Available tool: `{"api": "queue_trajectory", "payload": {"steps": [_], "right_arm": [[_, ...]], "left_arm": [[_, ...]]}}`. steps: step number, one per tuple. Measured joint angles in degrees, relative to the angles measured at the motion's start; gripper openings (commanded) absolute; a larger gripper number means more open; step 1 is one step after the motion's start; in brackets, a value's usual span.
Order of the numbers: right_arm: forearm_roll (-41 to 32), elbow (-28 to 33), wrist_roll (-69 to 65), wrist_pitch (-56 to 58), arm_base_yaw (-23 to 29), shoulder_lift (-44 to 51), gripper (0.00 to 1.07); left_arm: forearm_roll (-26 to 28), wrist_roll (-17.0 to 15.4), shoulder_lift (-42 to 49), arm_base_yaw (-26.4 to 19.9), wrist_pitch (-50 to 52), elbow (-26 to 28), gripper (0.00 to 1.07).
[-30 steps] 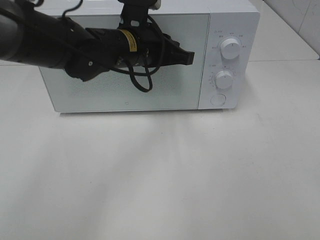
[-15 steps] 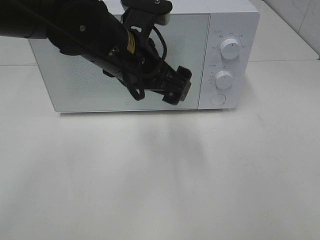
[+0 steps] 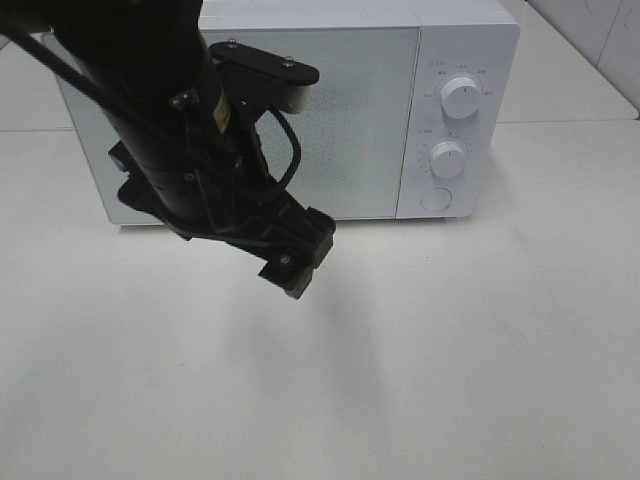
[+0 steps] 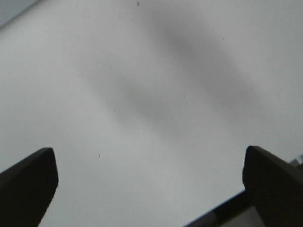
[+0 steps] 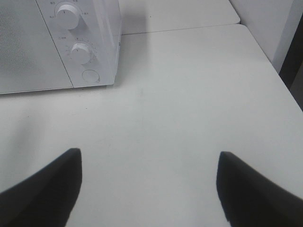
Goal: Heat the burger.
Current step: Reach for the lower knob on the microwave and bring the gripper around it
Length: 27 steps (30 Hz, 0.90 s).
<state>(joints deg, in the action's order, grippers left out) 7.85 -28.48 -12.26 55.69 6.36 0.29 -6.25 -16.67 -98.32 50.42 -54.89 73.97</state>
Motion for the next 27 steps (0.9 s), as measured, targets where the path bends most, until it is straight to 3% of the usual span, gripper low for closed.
{"api": "queue_trajectory", "payload": {"steps": [6, 15, 21, 22, 24, 26, 27], "right_arm": [[0.00, 0.00, 0.00, 0.00, 0.00, 0.00, 0.76], [0.00, 0.00, 0.00, 0.00, 0.00, 0.00, 0.76], [0.00, 0.00, 0.00, 0.00, 0.00, 0.00, 0.76], [0.00, 0.00, 0.00, 0.00, 0.00, 0.00, 0.76], [0.00, 0.00, 0.00, 0.00, 0.00, 0.00, 0.76], [0.00, 0.00, 0.00, 0.00, 0.00, 0.00, 0.76], [0.00, 0.00, 0.00, 0.00, 0.00, 0.00, 0.76]], "left_arm": [[1.66, 0.34, 2.12, 0.00, -10.14, 0.00, 1.00], [2.58, 0.40, 5.96, -1.66, -13.75, 0.00, 1.00], [2.86, 2.06, 10.54, -9.57, -14.21, 0.00, 1.00], [3.67, 3.38, 12.38, -13.29, -14.21, 0.00, 1.00], [4.30, 4.18, 13.12, -14.84, -14.27, 0.00, 1.00], [6.25, 7.62, 16.73, -22.75, -14.55, 0.00, 1.00], [6.25, 7.62, 16.73, -22.75, -14.55, 0.00, 1.00]]}}
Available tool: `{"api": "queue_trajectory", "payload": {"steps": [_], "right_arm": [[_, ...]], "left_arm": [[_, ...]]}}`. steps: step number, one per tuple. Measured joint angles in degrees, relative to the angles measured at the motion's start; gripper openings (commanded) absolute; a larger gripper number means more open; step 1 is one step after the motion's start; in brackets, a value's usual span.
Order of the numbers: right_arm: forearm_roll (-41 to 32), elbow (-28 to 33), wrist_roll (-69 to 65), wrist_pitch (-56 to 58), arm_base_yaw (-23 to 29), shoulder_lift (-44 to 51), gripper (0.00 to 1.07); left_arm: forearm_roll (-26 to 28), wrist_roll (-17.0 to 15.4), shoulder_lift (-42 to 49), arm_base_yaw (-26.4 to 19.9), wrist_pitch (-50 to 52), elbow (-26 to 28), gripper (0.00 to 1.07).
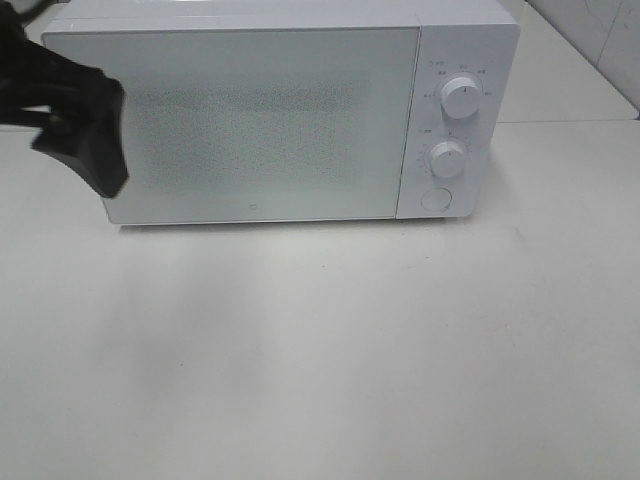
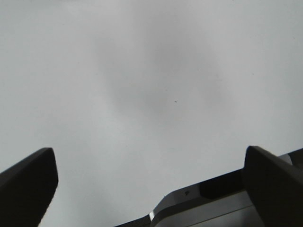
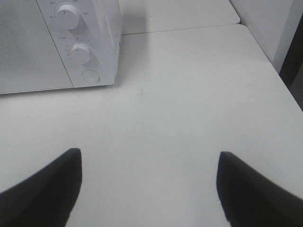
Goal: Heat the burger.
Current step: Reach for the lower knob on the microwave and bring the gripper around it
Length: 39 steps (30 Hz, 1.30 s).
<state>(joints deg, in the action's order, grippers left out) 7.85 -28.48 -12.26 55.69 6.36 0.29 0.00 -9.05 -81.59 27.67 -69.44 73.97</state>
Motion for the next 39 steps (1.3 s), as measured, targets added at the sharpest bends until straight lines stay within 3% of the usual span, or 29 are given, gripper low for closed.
{"api": "queue_trajectory", "payload": {"steps": [2, 3, 5, 9, 16, 28, 39], "right_arm": [[0.00, 0.00, 0.00, 0.00, 0.00, 0.00, 0.76], [0.00, 0.00, 0.00, 0.00, 0.00, 0.00, 0.76], [0.00, 0.00, 0.00, 0.00, 0.00, 0.00, 0.76], [0.00, 0.00, 0.00, 0.00, 0.00, 0.00, 0.76], [0.00, 0.00, 0.00, 0.00, 0.00, 0.00, 0.76], [0.00, 0.00, 0.00, 0.00, 0.00, 0.00, 0.76], [0.00, 0.00, 0.00, -0.06, 0.00, 0.00, 0.76]], "left_arm": [[2.29, 2.58, 2.01, -5.90, -0.11, 0.00, 1.00], [2.29, 2.58, 2.01, -5.90, -0.11, 0.00, 1.00], [3.61, 4.87, 4.35, -11.06, -0.17, 0.00, 1.00], [4.01, 6.25, 7.16, -15.13, -0.17, -1.20, 1.00], [4.01, 8.54, 17.82, -22.35, -0.23, -11.80, 1.00], [4.01, 9.05, 37.01, -25.32, 2.75, -28.82, 1.00], [3.78, 9.05, 53.00, -25.32, 2.75, -38.85, 1.00]]}}
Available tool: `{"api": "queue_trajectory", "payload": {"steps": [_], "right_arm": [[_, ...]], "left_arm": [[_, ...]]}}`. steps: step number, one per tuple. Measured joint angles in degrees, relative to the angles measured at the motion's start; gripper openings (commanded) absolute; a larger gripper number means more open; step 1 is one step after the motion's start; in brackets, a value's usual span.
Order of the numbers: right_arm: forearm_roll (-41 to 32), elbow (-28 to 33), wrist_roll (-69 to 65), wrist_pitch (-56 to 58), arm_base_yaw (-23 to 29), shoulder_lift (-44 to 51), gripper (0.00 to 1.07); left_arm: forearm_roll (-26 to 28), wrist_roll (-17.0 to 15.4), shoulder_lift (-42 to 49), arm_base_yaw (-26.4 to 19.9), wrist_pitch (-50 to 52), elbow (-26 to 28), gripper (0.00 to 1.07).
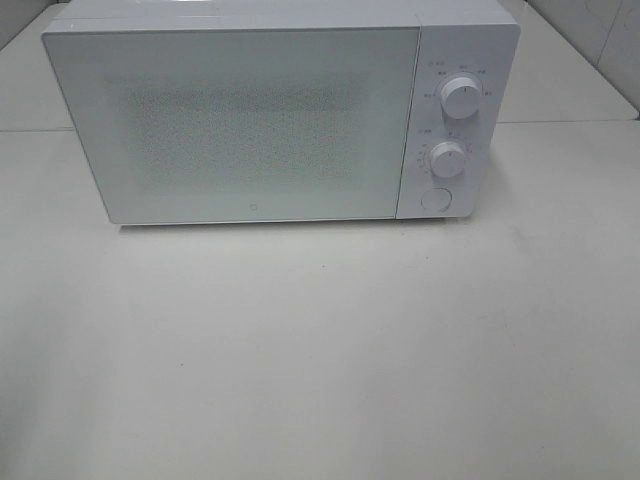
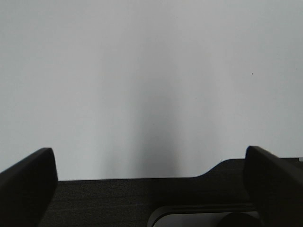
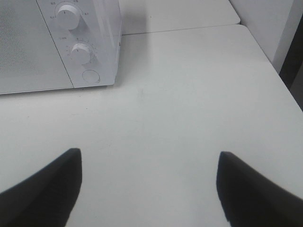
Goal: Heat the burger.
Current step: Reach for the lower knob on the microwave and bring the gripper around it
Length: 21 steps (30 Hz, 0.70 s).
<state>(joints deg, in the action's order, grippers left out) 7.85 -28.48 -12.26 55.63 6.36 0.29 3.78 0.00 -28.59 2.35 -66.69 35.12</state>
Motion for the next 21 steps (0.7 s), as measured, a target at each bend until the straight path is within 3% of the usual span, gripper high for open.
{"api": "queue_trajectory", "payload": {"steps": [6, 21], "right_arm": [[0.00, 0.00, 0.00, 0.00, 0.00, 0.00, 0.76], [0.00, 0.00, 0.00, 0.06, 0.00, 0.00, 0.76]], "left_arm": [[0.00, 0.00, 8.25, 0.00, 3.44, -4.70, 1.00], [0.80, 0.00, 24.87, 0.00, 4.53, -5.44, 1.00]]}}
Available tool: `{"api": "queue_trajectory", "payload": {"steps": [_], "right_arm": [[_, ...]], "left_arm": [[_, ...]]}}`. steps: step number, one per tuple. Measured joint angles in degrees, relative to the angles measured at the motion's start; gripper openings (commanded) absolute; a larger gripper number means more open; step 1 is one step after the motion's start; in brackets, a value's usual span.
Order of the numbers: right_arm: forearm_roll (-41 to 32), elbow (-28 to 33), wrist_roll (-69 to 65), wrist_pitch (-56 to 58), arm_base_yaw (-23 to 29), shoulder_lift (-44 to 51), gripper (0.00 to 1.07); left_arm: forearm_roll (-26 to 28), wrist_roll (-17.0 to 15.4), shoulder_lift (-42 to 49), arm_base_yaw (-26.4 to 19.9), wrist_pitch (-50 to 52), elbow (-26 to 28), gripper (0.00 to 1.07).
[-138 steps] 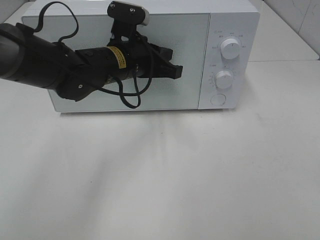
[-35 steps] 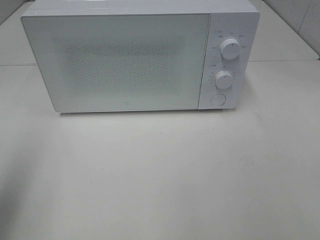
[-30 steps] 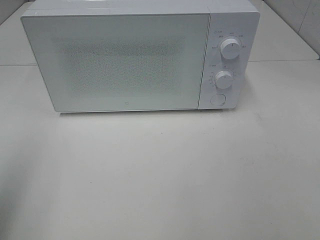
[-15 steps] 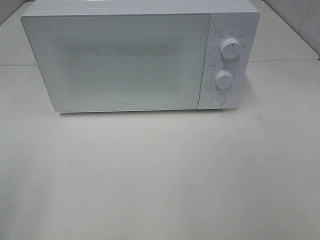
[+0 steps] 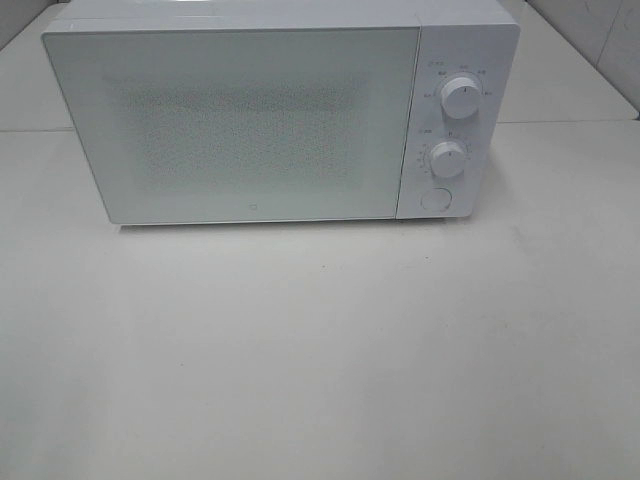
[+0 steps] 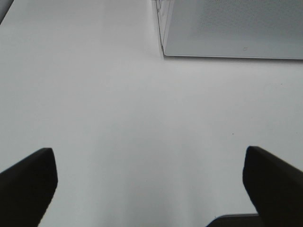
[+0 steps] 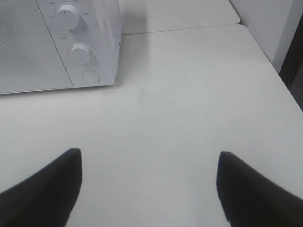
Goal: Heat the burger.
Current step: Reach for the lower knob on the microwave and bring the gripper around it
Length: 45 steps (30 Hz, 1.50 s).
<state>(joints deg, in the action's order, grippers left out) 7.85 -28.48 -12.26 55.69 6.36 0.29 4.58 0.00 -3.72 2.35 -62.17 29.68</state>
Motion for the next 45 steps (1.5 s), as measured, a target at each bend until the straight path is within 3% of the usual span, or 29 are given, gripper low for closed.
{"api": "queue_trajectory", "payload": {"steps": [11, 16, 28, 45], "right_arm": [[0.00, 0.00, 0.00, 0.00, 0.00, 0.00, 0.76], [0.00, 0.00, 0.00, -0.06, 0.00, 0.00, 0.76], [0.00, -0.17, 0.00, -0.63, 0.00, -0.29, 0.76], [2.29, -0.29, 0.00, -19.14, 0.00, -17.76, 0.76]], "left_arm": [[0.69, 0.00, 3.95, -0.52, 0.17, -0.06, 1.00], [0.74, 0.00, 3.95, -4.24, 0.17, -0.06, 1.00], [0.74, 0.00, 3.95, -4.47, 0.17, -0.06, 1.00], [0.74, 0.00, 3.95, -4.47, 0.17, -0.06, 1.00]]}}
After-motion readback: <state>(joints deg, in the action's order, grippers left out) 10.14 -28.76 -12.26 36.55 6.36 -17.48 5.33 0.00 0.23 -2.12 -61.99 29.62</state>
